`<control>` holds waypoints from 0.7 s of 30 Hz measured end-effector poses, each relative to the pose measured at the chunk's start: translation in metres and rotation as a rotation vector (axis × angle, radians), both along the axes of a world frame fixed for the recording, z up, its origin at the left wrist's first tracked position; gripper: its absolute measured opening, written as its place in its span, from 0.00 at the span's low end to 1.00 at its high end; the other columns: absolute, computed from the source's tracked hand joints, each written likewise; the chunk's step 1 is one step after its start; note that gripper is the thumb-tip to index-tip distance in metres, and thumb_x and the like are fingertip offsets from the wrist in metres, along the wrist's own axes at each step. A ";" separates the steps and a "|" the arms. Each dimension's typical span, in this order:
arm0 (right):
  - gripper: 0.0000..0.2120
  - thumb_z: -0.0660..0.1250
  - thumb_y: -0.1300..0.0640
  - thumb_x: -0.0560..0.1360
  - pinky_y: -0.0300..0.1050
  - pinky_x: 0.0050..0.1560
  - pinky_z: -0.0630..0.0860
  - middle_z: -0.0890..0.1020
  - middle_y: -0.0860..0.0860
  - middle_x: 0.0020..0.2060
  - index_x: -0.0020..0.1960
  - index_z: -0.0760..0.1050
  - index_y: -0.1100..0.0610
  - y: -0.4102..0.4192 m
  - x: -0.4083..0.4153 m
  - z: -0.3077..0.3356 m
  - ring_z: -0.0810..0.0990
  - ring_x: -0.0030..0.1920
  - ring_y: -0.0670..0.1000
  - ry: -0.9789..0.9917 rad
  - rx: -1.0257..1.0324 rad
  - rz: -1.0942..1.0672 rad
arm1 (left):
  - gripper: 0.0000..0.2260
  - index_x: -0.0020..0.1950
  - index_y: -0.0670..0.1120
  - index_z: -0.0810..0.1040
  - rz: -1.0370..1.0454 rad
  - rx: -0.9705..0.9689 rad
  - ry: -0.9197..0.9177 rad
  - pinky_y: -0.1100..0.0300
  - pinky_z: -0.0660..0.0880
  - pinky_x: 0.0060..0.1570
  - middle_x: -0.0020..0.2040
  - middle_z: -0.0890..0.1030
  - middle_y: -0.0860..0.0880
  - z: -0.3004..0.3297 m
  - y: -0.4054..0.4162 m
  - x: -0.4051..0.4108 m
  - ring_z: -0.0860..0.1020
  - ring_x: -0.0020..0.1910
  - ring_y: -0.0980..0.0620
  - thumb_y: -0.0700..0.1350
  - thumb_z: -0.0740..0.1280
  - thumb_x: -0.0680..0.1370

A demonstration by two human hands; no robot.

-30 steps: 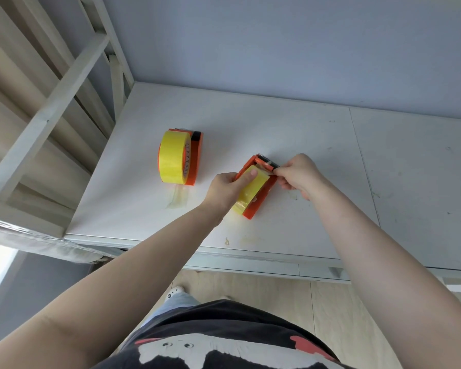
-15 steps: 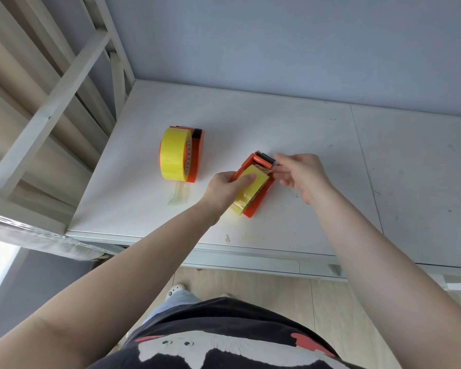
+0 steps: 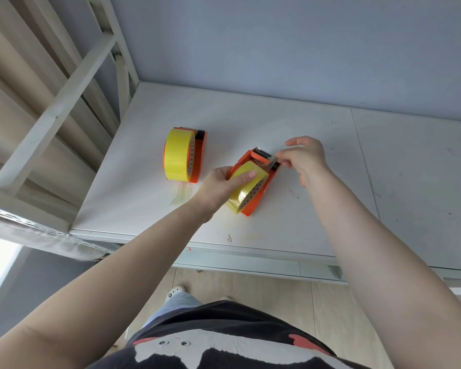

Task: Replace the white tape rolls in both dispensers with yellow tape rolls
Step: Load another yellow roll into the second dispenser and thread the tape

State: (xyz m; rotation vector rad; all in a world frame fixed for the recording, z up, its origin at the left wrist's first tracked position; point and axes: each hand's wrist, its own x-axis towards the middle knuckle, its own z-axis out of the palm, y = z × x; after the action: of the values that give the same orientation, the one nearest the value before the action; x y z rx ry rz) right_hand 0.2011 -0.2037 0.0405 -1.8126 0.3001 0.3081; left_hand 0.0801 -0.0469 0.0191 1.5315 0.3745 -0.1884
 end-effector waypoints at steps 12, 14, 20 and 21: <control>0.12 0.70 0.70 0.71 0.33 0.30 0.78 0.80 0.57 0.38 0.44 0.70 0.57 -0.021 0.024 0.011 0.82 0.33 0.49 0.062 0.248 -0.049 | 0.13 0.50 0.46 0.80 -0.128 -0.015 -0.064 0.71 0.74 0.42 0.42 0.83 0.52 0.006 0.010 -0.020 0.80 0.41 0.59 0.52 0.71 0.70; 0.12 0.71 0.69 0.70 0.33 0.31 0.78 0.81 0.56 0.39 0.45 0.70 0.56 -0.018 0.025 0.013 0.83 0.35 0.49 0.071 0.261 -0.033 | 0.11 0.48 0.47 0.81 -0.108 0.013 -0.063 0.67 0.75 0.44 0.42 0.84 0.51 0.006 0.011 -0.019 0.82 0.41 0.58 0.51 0.74 0.71; 0.13 0.72 0.68 0.70 0.31 0.30 0.75 0.82 0.55 0.39 0.45 0.70 0.56 -0.010 0.027 0.013 0.83 0.36 0.48 0.075 0.314 -0.052 | 0.17 0.52 0.41 0.80 -0.219 0.052 -0.053 0.56 0.73 0.53 0.47 0.84 0.46 0.008 0.022 -0.017 0.80 0.47 0.51 0.53 0.72 0.72; 0.13 0.72 0.69 0.70 0.31 0.29 0.75 0.82 0.55 0.39 0.45 0.70 0.56 -0.009 0.028 0.012 0.84 0.35 0.48 0.074 0.321 -0.060 | 0.15 0.54 0.42 0.80 -0.257 0.036 -0.048 0.56 0.73 0.55 0.47 0.84 0.47 0.009 0.022 -0.018 0.80 0.48 0.52 0.52 0.70 0.74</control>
State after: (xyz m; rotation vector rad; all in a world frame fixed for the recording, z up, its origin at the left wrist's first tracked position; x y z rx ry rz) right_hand 0.2286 -0.2132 0.0529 -1.4758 0.3357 0.3602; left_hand 0.0619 -0.0249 0.0279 1.6144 0.1421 -0.3472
